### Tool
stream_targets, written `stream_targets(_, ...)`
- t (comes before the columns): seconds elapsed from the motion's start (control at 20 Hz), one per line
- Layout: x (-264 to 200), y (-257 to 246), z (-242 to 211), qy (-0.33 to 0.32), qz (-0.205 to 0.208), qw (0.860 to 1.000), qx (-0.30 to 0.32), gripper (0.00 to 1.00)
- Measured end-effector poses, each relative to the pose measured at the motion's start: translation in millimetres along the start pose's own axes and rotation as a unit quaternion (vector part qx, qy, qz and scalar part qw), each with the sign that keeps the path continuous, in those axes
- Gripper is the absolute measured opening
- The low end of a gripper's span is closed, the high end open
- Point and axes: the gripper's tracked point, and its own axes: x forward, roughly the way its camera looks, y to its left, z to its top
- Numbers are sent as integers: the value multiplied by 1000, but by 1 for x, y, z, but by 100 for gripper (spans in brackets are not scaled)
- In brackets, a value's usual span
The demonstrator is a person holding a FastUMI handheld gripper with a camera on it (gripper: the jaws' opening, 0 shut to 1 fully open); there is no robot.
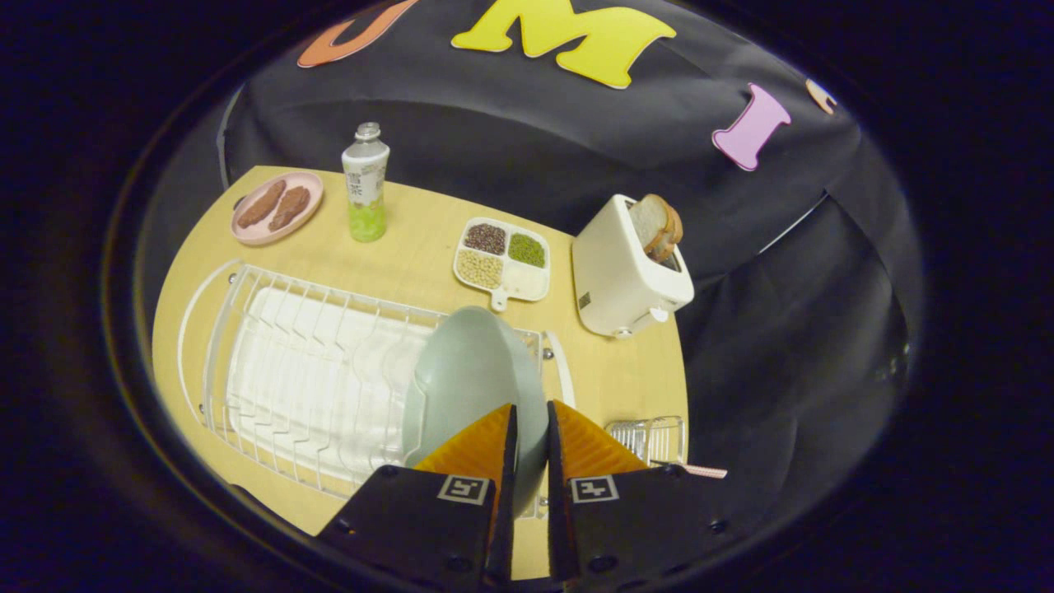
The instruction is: Take the plate from the dish rack, then take the spoon from the basket and place it into the plate.
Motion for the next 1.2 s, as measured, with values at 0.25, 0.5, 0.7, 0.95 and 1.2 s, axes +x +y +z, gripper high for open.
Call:
stream_targets(0.25,-23,13,3,-28,-58,998,-13,18)
stream_targets(0.5,-36,12,7,-69,-114,991,27,18)
stream_targets(0.7,-39,0,13,-126,-161,978,40,18)
stream_targets(0.95,-55,-1,-1,-160,-120,977,73,18)
stream_targets(1.2,-84,24,-57,-179,40,972,150,18)
